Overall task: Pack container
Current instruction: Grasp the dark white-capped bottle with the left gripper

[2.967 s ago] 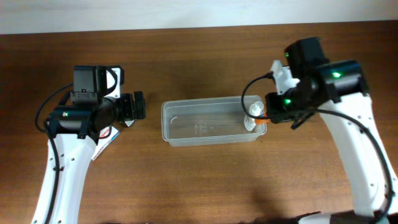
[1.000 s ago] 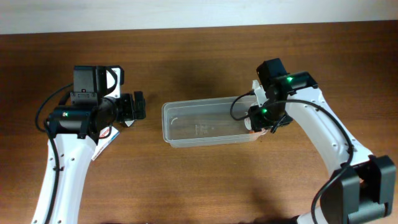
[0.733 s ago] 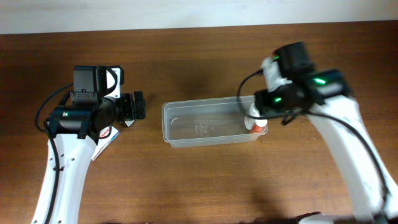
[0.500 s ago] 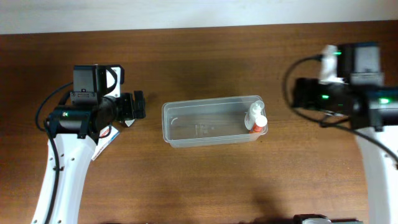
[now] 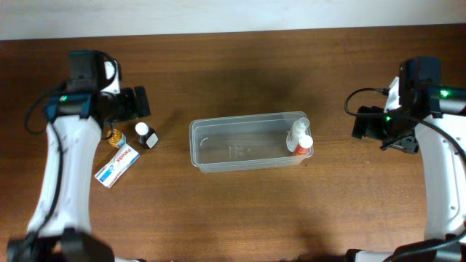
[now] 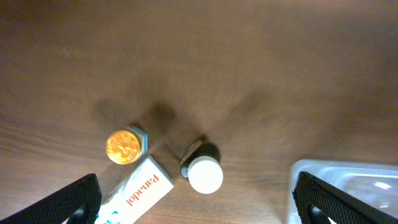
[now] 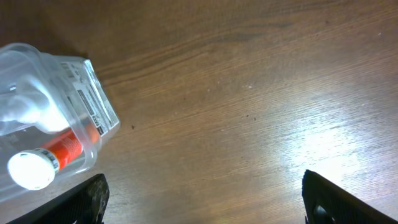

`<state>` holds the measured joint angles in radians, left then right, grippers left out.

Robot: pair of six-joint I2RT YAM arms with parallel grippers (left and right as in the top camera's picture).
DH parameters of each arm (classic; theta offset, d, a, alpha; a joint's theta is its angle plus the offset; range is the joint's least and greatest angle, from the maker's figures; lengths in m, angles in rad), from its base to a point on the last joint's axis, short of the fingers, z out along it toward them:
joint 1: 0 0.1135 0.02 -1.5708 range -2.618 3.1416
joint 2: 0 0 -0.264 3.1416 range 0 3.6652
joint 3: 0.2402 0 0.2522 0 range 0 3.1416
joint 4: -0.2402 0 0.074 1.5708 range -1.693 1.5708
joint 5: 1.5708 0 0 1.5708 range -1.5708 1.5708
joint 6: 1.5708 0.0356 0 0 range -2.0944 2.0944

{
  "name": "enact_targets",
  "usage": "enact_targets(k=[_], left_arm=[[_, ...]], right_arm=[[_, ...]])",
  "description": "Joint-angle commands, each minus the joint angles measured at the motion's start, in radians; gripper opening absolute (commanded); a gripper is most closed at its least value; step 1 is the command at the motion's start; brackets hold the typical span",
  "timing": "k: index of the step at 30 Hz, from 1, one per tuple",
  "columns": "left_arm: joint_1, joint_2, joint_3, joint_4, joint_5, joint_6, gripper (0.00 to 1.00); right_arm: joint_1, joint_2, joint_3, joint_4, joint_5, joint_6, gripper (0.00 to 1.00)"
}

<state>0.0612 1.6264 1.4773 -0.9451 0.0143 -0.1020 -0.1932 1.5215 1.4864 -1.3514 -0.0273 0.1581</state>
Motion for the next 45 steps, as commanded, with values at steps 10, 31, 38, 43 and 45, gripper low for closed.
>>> enact_targets(k=[10, 31, 38, 43, 45], left_arm=[[-0.002, 0.253, 0.008, -0.016, -0.010, -0.014, 0.89], [-0.002, 0.253, 0.006, -0.074, 0.069, -0.014, 0.43], [-0.002, 0.253, 0.006, -0.085, 0.069, -0.014, 0.40], [-0.002, 0.253, 0.006, -0.085, 0.068, -0.014, 0.31], [-0.002, 0.253, 0.006, -0.085, 0.068, -0.014, 0.28]], right_arm=[[-0.004, 0.021, -0.007, 0.008, -0.014, 0.005, 0.91], [-0.004, 0.021, -0.007, 0.008, -0.014, 0.005, 0.92], [-0.004, 0.021, -0.007, 0.008, -0.014, 0.005, 0.91], [-0.004, 0.021, -0.007, 0.005, -0.014, 0.005, 0.91], [-0.004, 0.021, -0.007, 0.004, -0.014, 0.005, 0.91]])
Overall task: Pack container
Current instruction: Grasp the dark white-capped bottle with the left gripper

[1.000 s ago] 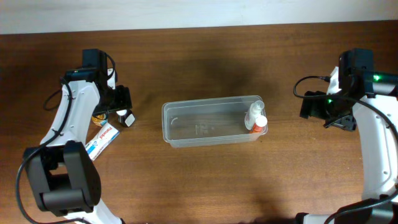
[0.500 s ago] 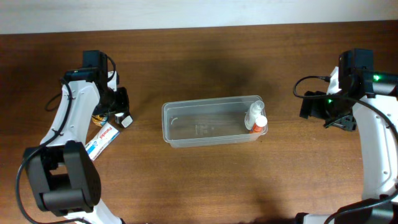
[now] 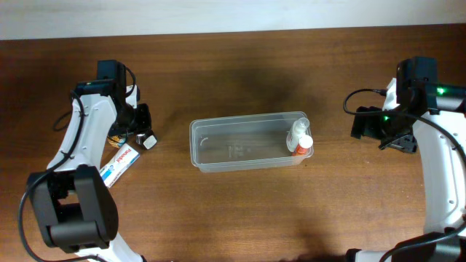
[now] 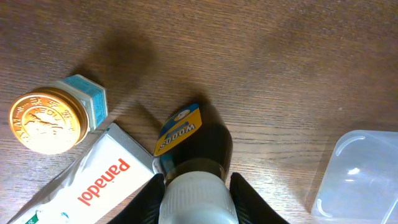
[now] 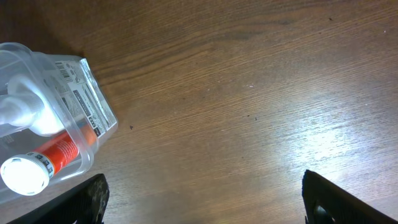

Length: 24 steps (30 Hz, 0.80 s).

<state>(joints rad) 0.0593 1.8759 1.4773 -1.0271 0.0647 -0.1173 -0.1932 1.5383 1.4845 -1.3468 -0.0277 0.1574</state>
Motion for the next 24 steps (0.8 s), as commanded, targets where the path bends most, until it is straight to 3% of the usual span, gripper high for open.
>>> enact_targets(k=[1, 6, 14, 16, 24], left_arm=[[0.000, 0.003, 0.006, -0.003, 0.018, 0.002, 0.26], [0.000, 0.003, 0.007, -0.003, 0.018, 0.002, 0.14], [-0.032, -0.052, 0.124, -0.076, 0.021, 0.003, 0.08], [-0.064, -0.090, 0.181, -0.098, 0.021, 0.003, 0.01], [-0.328, -0.213, 0.359, -0.125, 0.018, 0.002, 0.01]], right_arm=[[-0.004, 0.004, -0.005, 0.000, -0.013, 0.005, 0.91], [-0.004, 0.004, -0.005, 0.000, -0.013, 0.005, 0.91], [-0.004, 0.004, -0.005, 0.000, -0.013, 0.005, 0.91], [-0.004, 0.004, -0.005, 0.000, -0.013, 0.005, 0.91], [-0.004, 0.004, -0.005, 0.000, -0.013, 0.005, 0.91]])
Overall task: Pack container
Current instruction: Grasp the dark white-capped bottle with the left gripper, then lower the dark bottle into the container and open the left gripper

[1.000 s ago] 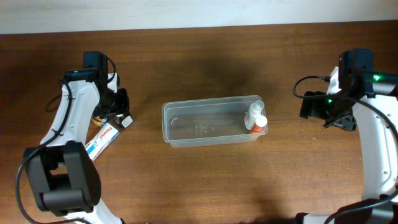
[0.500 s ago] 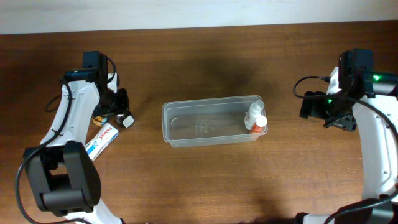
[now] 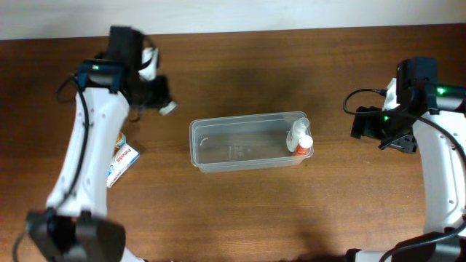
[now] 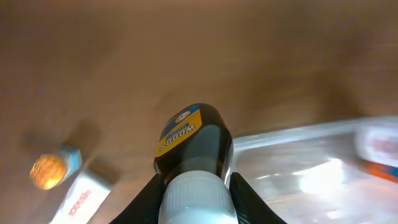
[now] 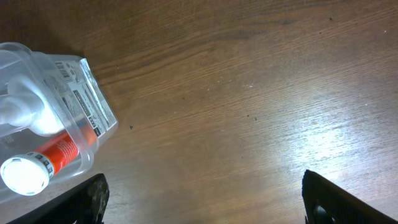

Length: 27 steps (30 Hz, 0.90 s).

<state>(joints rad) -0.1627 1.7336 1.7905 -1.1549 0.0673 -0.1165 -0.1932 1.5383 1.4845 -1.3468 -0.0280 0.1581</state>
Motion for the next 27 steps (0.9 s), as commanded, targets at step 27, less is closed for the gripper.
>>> enact_targets(k=[27], left_arm=[[-0.577, 0.360, 0.043, 0.237, 0.015, 0.001, 0.02]], right_arm=[[-0.004, 0.004, -0.005, -0.005, -0.013, 0.004, 0.91]])
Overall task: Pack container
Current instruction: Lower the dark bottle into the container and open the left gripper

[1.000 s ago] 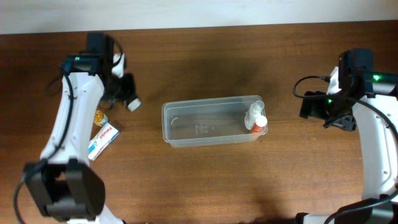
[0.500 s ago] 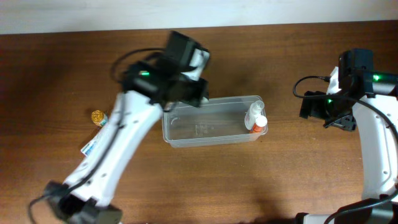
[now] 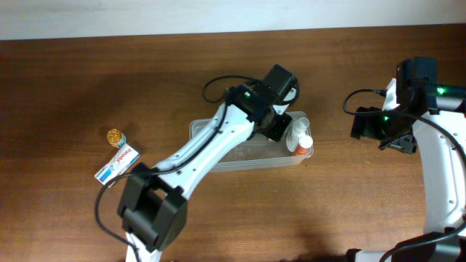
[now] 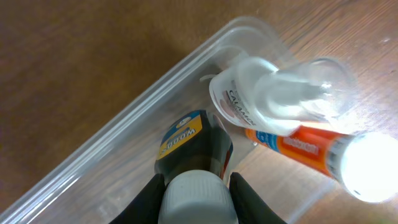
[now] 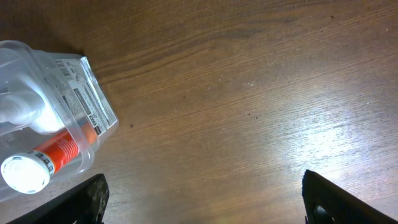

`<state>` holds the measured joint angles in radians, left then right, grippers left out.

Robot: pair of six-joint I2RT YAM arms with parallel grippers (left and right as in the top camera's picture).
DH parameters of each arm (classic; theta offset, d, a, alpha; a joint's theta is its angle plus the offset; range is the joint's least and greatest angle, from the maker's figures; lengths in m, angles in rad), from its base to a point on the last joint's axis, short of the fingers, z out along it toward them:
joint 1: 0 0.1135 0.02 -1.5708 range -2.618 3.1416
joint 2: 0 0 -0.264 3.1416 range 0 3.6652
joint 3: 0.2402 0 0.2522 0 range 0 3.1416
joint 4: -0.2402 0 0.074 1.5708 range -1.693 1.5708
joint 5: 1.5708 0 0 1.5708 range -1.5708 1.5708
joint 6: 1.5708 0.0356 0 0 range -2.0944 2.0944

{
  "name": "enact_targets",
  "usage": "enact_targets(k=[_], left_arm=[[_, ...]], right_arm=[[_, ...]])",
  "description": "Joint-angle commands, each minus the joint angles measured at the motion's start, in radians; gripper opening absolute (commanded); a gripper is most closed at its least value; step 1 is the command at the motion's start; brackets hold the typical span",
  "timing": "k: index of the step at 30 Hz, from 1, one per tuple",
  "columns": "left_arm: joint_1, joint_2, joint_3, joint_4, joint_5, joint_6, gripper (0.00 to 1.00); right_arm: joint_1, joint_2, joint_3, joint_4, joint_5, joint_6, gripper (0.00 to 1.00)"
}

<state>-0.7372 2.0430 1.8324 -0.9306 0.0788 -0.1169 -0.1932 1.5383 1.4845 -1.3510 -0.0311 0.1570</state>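
A clear plastic container (image 3: 218, 151) sits mid-table. My left gripper (image 4: 196, 193) is shut on a dark bottle with a white cap (image 4: 194, 149), held inside the container's right end (image 4: 124, 155) beside a white spray bottle (image 4: 273, 93) and an orange tube (image 4: 311, 144). In the overhead view the left gripper (image 3: 274, 128) covers the dark bottle. My right gripper (image 5: 202, 200) stands open over bare table right of the container (image 5: 56, 118). A Panadol box (image 3: 116, 164) and a gold-lidded jar (image 3: 114, 136) lie at the left.
The left arm (image 3: 211, 145) stretches diagonally across the container from the front left. The right arm (image 3: 437, 153) stands along the table's right edge. The table's far edge meets a white wall at the top.
My left gripper has moved right with the dark bottle, from above the table left of the container to inside the container's right end. The right arm has not moved.
My left gripper was open above the dark bottle, jar and Panadol box at the left. Then it was shut on the bottle's cap there. Then it held the bottle up near the container's left end, and now inside the right end.
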Motion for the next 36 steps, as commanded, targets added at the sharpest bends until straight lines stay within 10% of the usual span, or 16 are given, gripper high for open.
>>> enact_targets(k=[1, 7, 16, 30, 36], left_arm=[[-0.003, 0.064, 0.002, 0.018, 0.004, 0.002, 0.02], [-0.002, 0.111, 0.002, 0.048, 0.004, 0.002, 0.06], [-0.002, 0.111, 0.002, 0.055, 0.004, 0.002, 0.56], [0.052, -0.110, 0.154, -0.130, -0.153, 0.042, 0.99], [0.226, -0.282, 0.163, -0.252, -0.245, -0.027, 0.99]], right_arm=[[-0.004, 0.004, -0.005, -0.001, -0.010, 0.005, 0.91], [-0.004, 0.004, -0.005, -0.001, -0.010, 0.005, 0.91], [-0.004, 0.004, -0.005, 0.000, -0.010, 0.005, 0.91], [-0.004, 0.004, -0.005, 0.000, -0.010, 0.005, 0.91], [-0.004, 0.004, -0.005, 0.000, -0.010, 0.005, 0.91]])
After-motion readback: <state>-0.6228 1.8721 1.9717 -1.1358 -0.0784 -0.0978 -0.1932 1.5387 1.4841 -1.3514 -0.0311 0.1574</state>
